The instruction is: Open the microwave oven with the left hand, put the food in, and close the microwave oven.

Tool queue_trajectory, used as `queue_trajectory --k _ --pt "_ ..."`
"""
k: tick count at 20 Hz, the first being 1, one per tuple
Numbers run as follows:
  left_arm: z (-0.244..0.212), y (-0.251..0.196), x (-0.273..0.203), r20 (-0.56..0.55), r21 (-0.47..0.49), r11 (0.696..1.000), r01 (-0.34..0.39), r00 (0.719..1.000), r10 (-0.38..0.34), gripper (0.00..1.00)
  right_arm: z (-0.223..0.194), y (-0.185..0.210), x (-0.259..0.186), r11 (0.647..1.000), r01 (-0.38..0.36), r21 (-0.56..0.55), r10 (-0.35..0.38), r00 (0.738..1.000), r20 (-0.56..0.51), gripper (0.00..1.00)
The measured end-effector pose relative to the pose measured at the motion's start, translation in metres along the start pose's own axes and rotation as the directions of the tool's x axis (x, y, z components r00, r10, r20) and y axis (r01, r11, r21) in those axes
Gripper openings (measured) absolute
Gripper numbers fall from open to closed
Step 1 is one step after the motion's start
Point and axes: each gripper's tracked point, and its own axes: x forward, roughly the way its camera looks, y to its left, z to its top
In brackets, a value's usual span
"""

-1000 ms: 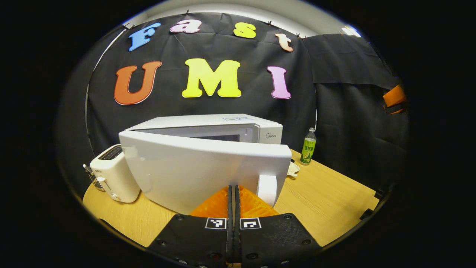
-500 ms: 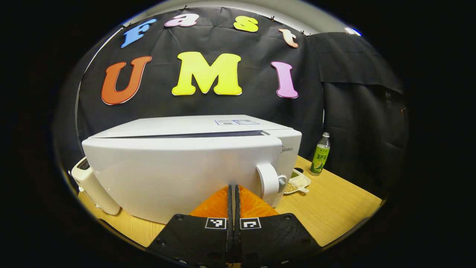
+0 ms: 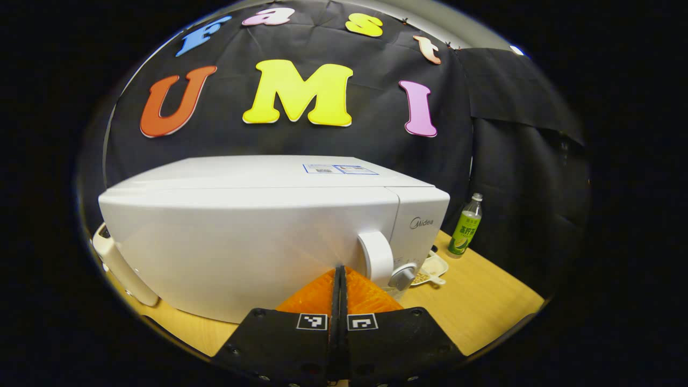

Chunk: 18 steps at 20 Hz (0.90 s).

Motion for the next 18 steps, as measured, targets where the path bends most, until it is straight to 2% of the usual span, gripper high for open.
queue_trajectory --k 4,5,6,8,9,10,11,12,13,14,15,16,17,18 --pt "-0.003 0.013 -0.019 -0.015 0.083 0.994 -0.069 0.997 0.071 0.00 0.004 0.007 -0.004 1.000 -0.005 -0.025 0.005 1.000 0.018 1.00" --pt "0.002 0.013 -0.030 0.001 0.091 0.993 -0.070 0.998 0.070 0.00 0.005 0.008 -0.005 1.000 -0.004 -0.030 0.005 1.000 0.025 1.00" --pt "0.008 0.014 -0.041 0.022 0.096 0.992 -0.078 0.997 0.076 0.00 0.006 0.009 -0.006 0.999 -0.001 -0.037 0.002 0.999 0.032 0.92" --pt "0.012 0.013 -0.062 0.037 0.099 0.992 -0.081 0.996 0.077 0.00 0.005 0.012 -0.009 0.999 0.000 -0.053 0.002 0.999 0.042 0.92" --pt "0.011 0.009 -0.070 0.033 0.102 0.993 -0.066 0.997 0.063 0.05 0.004 0.015 -0.011 0.998 -0.002 -0.058 0.005 0.999 0.047 0.92" --pt "0.006 0.006 -0.076 0.025 0.118 0.992 -0.055 0.998 0.053 0.47 0.003 0.019 -0.013 0.998 -0.005 -0.060 0.008 0.999 0.050 0.92" --pt "0.009 0.011 -0.092 0.033 0.147 0.985 -0.089 0.996 0.085 0.89 0.002 0.022 -0.015 0.998 -0.007 -0.064 0.011 0.998 0.055 0.92" --pt "0.009 0.017 -0.101 0.039 0.182 0.976 -0.120 0.993 0.115 0.94 -0.001 0.025 -0.017 0.998 -0.006 -0.068 0.010 0.998 0.058 0.92" --pt "0.007 0.016 -0.111 0.031 0.207 0.971 -0.122 0.992 0.118 0.94 -0.002 0.029 -0.019 0.998 -0.010 -0.069 0.015 0.998 0.062 0.92" --pt "0.007 0.012 -0.125 0.021 0.216 0.970 -0.116 0.993 0.114 0.94 -0.004 0.033 -0.021 0.997 -0.013 -0.070 0.018 0.998 0.066 1.00" --pt "0.015 0.009 -0.142 0.040 0.217 0.969 -0.122 0.992 0.116 0.95 -0.004 0.038 -0.024 0.997 -0.018 -0.073 0.024 0.997 0.072 1.00" --pt "0.025 0.007 -0.159 0.059 0.216 0.969 -0.124 0.992 0.114 0.96 -0.003 0.043 -0.028 0.997 -0.020 -0.080 0.027 0.996 0.085 0.92" --pt "0.035 0.006 -0.175 0.079 0.207 0.969 -0.132 0.990 0.118 0.96 -0.001 0.047 -0.031 0.996 -0.019 -0.087 0.027 0.995 0.096 1.00" --pt "0.046 0.009 -0.193 0.098 0.193 0.969 -0.154 0.986 0.137 0.96 0.002 0.051 -0.035 0.996 -0.020 -0.089 0.031 0.992 0.119 0.92"
